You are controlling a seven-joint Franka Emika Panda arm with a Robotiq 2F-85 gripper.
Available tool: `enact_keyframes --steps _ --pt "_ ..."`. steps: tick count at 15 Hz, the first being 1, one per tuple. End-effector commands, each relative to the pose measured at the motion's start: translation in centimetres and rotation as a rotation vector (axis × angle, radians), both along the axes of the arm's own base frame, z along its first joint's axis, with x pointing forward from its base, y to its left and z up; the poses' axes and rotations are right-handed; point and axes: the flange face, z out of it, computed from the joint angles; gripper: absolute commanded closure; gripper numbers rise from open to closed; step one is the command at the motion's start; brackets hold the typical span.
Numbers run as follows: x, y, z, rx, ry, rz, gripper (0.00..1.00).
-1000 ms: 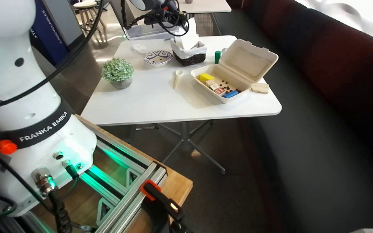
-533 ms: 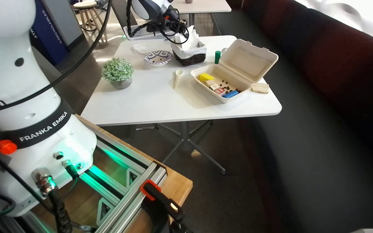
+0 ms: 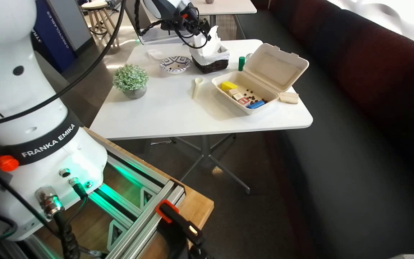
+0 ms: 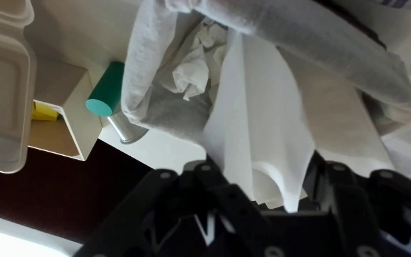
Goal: Remove the napkin from the takeaway pack and put it in the brown basket
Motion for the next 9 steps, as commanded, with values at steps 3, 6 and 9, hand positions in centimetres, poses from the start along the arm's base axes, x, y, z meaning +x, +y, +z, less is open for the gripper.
enact_keyframes --steps 3,6,9 --pt "-4.2 -3.3 5.4 0.036 0.039 -0.047 0.0" --pt "-6.9 -5.1 7.2 0.056 0.077 0.016 0.0" --pt "-9.0 -6.5 8.9 0.11 0.091 0.06 0.0"
